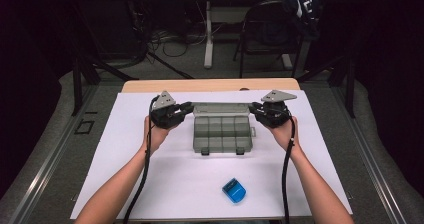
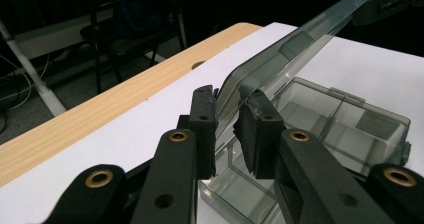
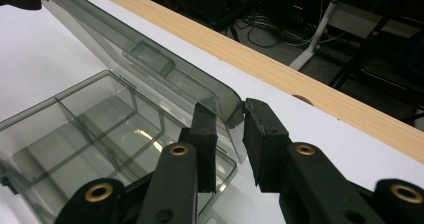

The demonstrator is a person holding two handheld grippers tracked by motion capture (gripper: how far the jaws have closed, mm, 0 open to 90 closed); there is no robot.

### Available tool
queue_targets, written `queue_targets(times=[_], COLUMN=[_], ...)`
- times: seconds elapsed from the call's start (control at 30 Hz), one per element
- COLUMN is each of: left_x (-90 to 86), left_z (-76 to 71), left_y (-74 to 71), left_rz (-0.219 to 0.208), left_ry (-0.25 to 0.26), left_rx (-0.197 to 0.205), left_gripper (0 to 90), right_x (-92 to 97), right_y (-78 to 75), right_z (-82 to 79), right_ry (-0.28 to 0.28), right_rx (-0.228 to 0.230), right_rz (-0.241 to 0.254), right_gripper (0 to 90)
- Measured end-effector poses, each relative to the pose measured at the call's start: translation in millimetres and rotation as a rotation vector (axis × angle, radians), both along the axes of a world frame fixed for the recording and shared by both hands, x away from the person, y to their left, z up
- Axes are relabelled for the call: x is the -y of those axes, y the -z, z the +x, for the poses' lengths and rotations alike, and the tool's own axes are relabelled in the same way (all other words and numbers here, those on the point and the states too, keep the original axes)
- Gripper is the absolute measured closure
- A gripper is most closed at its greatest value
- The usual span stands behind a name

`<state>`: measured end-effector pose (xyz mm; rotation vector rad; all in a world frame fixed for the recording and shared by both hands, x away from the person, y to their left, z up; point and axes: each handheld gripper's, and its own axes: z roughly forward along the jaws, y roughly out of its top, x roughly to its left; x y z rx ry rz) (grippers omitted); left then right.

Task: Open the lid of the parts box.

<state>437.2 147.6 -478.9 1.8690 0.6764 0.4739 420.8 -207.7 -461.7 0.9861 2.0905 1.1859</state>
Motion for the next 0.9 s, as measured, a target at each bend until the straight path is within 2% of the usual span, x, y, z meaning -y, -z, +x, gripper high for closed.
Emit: queue_targets(times=[0.2, 0.47, 0.5, 0.63, 0.9], left_x=[3.3, 3.4, 3.5, 4.7, 8.9], left_z=[7.8, 15.9, 18.0, 21.7, 29.5], left_y=[3.7, 5.9, 7.2, 9.6, 18.8], left_rz=[-0.016, -0.043, -0.056, -0.054, -0.017], left_ry=[-0.024, -0.054, -0.059, -0.068, -0.092], left_rx=[-0.016, -0.029, -0.034, -0.044, -0.069], left_gripper=[75.5, 78.2, 78.1, 78.1, 77.9], right_x=[-1.4, -1.8, -1.7, -2.2, -2.6], right_y=[1.4, 7.5, 8.5, 11.9, 18.4], right_z=[5.8, 13.9, 14.8, 18.3, 24.2], right_ry=[0.016, 0.046, 0.049, 0.058, 0.078], right_rx=[-0.008, -0.018, -0.022, -0.030, -0.042], right_rz=[0.005, 0.014, 0.015, 0.014, 0.010], right_gripper=[75.3, 76.8, 76.9, 76.8, 77.0])
